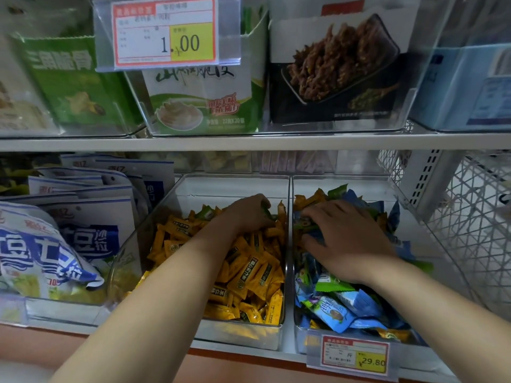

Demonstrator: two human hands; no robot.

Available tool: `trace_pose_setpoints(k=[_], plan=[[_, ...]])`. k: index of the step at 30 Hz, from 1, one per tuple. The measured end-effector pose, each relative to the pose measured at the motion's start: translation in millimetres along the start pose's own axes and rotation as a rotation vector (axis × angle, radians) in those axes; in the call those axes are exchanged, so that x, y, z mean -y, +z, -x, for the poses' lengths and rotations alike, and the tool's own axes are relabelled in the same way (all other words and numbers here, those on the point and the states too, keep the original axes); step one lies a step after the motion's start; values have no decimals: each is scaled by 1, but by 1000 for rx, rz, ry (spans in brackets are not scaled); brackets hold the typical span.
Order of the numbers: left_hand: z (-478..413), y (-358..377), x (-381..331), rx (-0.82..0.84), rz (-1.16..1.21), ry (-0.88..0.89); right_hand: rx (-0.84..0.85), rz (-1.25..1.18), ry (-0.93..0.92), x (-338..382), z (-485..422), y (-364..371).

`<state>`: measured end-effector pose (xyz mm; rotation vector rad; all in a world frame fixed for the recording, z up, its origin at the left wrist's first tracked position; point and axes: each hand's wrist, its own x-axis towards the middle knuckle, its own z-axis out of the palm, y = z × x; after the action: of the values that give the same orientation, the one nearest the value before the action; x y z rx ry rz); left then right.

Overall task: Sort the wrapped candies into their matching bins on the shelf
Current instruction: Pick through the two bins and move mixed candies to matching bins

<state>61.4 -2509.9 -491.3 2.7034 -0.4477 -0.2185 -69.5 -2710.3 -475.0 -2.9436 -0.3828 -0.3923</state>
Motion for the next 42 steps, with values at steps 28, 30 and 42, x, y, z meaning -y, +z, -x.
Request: trace_pose_setpoints(k=[28,30,42], plan=[[182,-30,-95,-410,479,331,247,-1483,302,59,39,-75],[181,-26,-91,-298,513,384,225,-1497,347,51,39,-76],[104,-37,33,-337,25,-169,66,70,207,-12,21,-52]])
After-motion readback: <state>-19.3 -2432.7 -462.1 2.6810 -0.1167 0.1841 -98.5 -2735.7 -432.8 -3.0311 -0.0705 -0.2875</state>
